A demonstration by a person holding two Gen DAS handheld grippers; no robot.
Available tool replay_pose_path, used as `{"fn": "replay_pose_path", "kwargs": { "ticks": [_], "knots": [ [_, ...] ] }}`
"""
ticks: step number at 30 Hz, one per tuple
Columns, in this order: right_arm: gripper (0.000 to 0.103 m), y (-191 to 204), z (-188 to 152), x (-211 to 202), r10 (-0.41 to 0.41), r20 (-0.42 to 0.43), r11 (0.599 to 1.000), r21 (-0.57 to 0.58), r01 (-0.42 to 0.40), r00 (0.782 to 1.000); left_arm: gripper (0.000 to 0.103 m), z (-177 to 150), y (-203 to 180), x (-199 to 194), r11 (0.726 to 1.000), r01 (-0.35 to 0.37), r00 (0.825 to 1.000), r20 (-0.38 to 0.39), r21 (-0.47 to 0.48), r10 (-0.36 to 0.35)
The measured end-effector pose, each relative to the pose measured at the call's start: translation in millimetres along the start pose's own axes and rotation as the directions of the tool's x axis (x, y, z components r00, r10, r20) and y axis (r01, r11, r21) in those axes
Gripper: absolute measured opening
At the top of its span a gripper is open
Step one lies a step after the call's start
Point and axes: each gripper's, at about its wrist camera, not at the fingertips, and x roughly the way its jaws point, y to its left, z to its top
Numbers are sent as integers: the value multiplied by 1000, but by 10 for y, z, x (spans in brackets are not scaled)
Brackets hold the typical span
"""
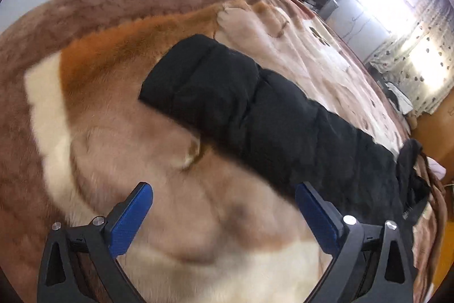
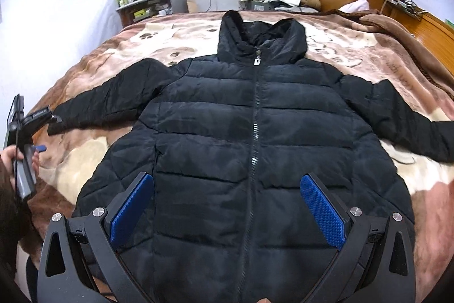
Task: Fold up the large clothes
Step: 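Grasp the jacket sleeve cuff nearest the left tool with the left tool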
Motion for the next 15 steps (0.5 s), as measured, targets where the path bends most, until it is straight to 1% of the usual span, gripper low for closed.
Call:
{"fn": "replay_pose_path", "kwargs": {
  "ticks": [1, 3, 4, 6, 8, 9, 11, 12, 13, 15],
  "knots": [
    [103, 27, 11, 44, 4, -5, 1000, -7, -4, 1000, 101, 41, -32, 64, 1000, 0, 1000, 10, 12, -1],
    [103, 80, 46, 133, 3, -16, 1000, -27, -4, 1000, 101, 102, -84, 182, 1000, -25, 1000, 6, 16, 25],
    [103, 120, 64, 181, 2, -24, 999, -42, -3, 1000, 101, 126, -90, 228, 1000, -25, 1000, 14, 9, 25],
    [103, 181, 101, 244, -4, -27, 998, -66, 2, 1000, 101, 223, -95, 329, 999, -42, 999, 20, -25, 42],
    [103, 227, 131, 292, -7, -31, 997, -83, 4, 999, 96, 301, -76, 421, 997, -38, 999, 12, -73, 39],
    [103, 245, 149, 322, -7, -36, 996, -88, 4, 999, 96, 332, -90, 468, 996, -36, 999, 9, -84, 36],
    [103, 272, 187, 379, -4, -41, 996, -92, 0, 999, 86, 374, -130, 542, 995, -48, 999, 0, -84, 49],
    [103, 280, 199, 398, -5, -43, 996, -94, 1, 999, 83, 389, -164, 590, 996, -45, 999, -11, -78, 44],
    [103, 285, 214, 418, -7, -45, 996, -94, 2, 999, 74, 398, -178, 618, 996, -39, 999, -18, -84, 38],
    [103, 296, 237, 448, -4, -47, 996, -93, -1, 999, 67, 414, -219, 643, 995, -39, 999, -19, -88, 37]
  ]
}}
